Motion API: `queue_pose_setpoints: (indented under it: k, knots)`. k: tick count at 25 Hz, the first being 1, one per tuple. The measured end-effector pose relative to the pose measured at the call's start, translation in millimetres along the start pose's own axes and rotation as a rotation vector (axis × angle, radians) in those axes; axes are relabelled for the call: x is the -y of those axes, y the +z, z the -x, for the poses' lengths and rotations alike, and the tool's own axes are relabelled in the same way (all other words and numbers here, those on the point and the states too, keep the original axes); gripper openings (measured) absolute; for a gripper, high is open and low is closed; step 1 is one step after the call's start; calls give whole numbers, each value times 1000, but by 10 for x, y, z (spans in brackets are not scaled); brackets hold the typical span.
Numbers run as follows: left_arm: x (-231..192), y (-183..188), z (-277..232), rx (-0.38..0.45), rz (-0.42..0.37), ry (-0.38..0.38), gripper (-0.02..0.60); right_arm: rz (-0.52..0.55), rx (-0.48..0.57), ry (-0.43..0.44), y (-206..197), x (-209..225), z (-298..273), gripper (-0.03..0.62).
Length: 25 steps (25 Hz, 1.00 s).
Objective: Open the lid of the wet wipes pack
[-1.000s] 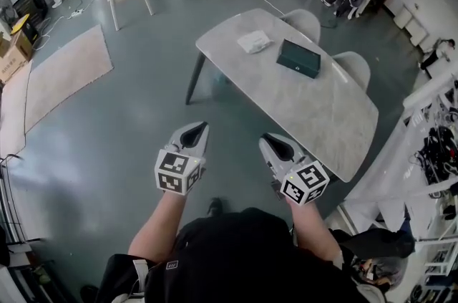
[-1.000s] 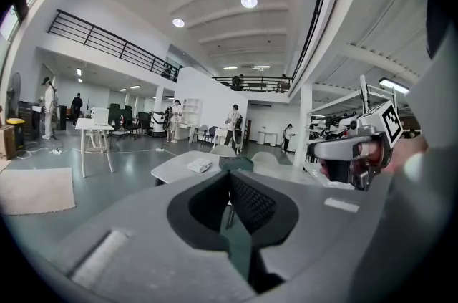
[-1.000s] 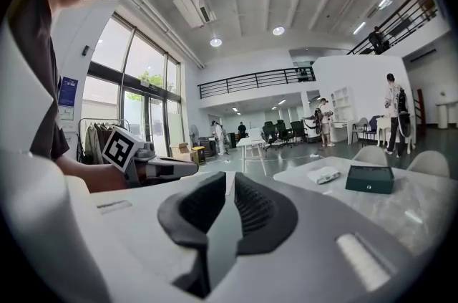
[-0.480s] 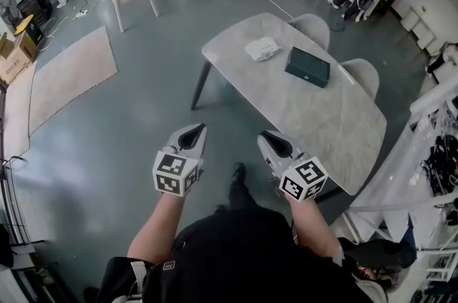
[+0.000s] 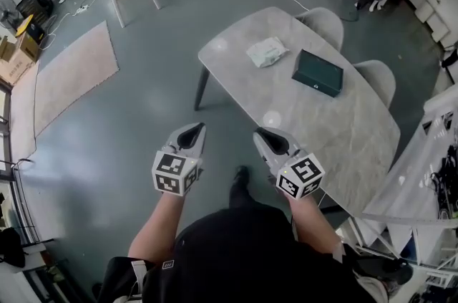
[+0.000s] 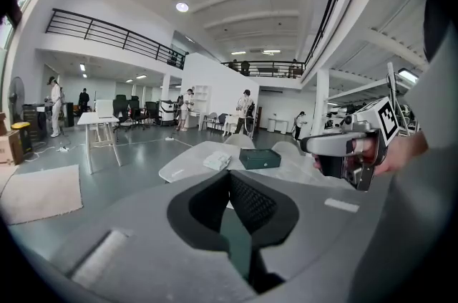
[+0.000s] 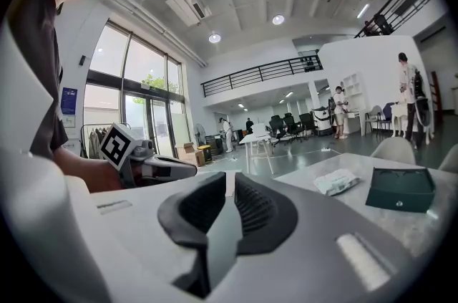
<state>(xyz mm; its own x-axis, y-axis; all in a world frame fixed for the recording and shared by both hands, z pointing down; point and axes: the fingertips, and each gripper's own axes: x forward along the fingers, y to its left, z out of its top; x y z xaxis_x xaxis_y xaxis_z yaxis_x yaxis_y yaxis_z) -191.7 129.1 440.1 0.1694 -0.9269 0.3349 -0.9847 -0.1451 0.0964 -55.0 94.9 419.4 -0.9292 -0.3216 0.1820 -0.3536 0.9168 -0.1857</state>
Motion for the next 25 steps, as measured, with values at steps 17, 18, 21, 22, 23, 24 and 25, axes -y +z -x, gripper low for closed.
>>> queue_pose_setpoints:
  k: [17,18,21,22,23,24,25]
  knots:
    - [-19,726,-1799,-25,-55,-64,8,-35,-15,-32,312,1760,-485,34]
    - [-20,748,-1857,-24,-57,-71,8,-38,-18,-39,310,1809,-498,34]
    - [-39,790,-2056,-31,-66,-98,8,-47,-30,-63,286,1968,-568,34]
    - [-66,802,-2133,-34,-71,-108,8,-48,-36,-72,274,2023,-614,32]
    - [-107,816,-2216,-37,-77,-116,8,-49,-41,-82,263,2082,-673,33]
    - [-163,832,-2306,-39,-86,-122,8,-49,-48,-92,253,2144,-741,34]
    - [-230,848,-2399,-41,-97,-125,8,-51,-55,-105,241,2209,-811,34]
